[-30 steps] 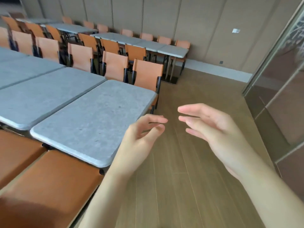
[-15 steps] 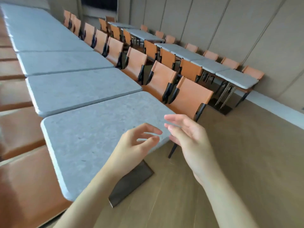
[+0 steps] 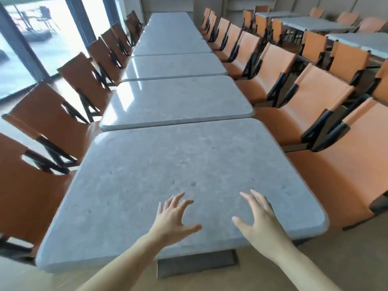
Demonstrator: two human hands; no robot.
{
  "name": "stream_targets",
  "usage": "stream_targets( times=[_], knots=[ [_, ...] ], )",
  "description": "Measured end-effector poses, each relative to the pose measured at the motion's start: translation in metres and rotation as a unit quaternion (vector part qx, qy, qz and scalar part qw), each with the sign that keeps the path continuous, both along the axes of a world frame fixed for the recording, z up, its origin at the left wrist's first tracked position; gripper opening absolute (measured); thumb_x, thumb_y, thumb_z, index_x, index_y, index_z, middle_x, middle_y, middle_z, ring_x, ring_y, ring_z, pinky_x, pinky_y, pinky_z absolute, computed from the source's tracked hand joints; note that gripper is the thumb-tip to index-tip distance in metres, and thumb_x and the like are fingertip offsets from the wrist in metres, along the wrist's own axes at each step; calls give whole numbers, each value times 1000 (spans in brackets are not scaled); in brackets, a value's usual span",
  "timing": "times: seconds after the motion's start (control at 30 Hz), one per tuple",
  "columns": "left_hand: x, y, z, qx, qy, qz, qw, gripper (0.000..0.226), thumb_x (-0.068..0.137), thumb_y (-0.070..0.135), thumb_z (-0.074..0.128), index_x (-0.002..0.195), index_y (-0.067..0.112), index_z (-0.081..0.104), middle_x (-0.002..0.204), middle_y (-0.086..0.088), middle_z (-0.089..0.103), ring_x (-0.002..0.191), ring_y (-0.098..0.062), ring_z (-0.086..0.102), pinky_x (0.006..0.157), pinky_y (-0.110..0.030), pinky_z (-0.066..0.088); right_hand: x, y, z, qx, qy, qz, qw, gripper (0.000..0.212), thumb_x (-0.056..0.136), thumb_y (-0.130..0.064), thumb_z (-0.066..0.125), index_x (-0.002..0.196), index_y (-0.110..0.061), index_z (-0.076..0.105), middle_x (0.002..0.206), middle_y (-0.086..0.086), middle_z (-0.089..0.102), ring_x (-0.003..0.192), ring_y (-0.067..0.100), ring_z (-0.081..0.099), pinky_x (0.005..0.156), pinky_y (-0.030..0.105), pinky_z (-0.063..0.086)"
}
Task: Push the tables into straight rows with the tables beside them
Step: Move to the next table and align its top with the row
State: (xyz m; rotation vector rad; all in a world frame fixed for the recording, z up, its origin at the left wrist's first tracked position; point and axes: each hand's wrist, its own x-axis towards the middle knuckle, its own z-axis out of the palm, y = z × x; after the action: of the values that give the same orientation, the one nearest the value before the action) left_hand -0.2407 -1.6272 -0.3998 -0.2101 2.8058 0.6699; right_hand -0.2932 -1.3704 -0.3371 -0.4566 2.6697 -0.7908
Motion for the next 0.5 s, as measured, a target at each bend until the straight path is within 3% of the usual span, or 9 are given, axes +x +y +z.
stream_targets(
  times=[0.1,0.17,0.23,0.3,0.33,0.4,0.5],
  knots=[
    [6,-8,-49,-96,-47,-87,990,111,70,87,56,157,49,0,166,17,-20,152,-19,-28,120,-56,-15,-48,27,-54,177,6,146,973,107,79,-80,55,159,-42,-5,163,-9,-33,154,18,-23,126,45,-5],
    [11,-12,-71,-116,26,-92,989,111,71,93,50,158,49,-2,167,15,-16,151,-16,-30,120,-52,-15,-67,31,-84,204,35,216,954,117,68,-88,50,159,-42,-8,159,-10,-37,151,17,-31,124,47,-16],
    [14,-14,-81,-127,90,-101,983,111,70,97,45,160,45,5,170,9,1,155,-18,-16,120,-51,-7,-75,35,-107,191,89,245,946,119,62,-90,50,161,-40,10,168,-3,-13,156,20,-13,124,51,-6],
    [12,-16,-84,-125,100,-97,982,109,69,99,44,158,52,1,170,12,0,156,-16,-15,121,-50,-9,-74,37,-123,173,141,248,943,117,57,-90,54,156,-28,38,165,12,27,153,27,17,116,55,13],
    [11,-16,-84,-122,99,-93,983,107,69,99,44,155,56,-1,169,15,-3,155,-15,-18,122,-49,-12,-74,37,-130,166,166,248,940,116,58,-90,54,153,-24,44,161,14,36,149,29,25,114,55,17],
    [15,-15,-85,-116,114,-84,983,103,69,97,46,155,58,5,169,14,-4,156,-15,-17,124,-52,-10,-73,38,-139,161,199,243,936,109,64,-89,51,151,-22,47,158,13,41,147,30,31,112,56,18],
    [27,-7,-89,-139,137,-52,979,92,74,97,39,153,52,30,170,4,4,157,-24,-4,124,-61,1,-66,38,-141,145,215,217,941,93,74,-81,45,148,-25,51,157,5,46,149,29,35,118,57,21]
  ],
)
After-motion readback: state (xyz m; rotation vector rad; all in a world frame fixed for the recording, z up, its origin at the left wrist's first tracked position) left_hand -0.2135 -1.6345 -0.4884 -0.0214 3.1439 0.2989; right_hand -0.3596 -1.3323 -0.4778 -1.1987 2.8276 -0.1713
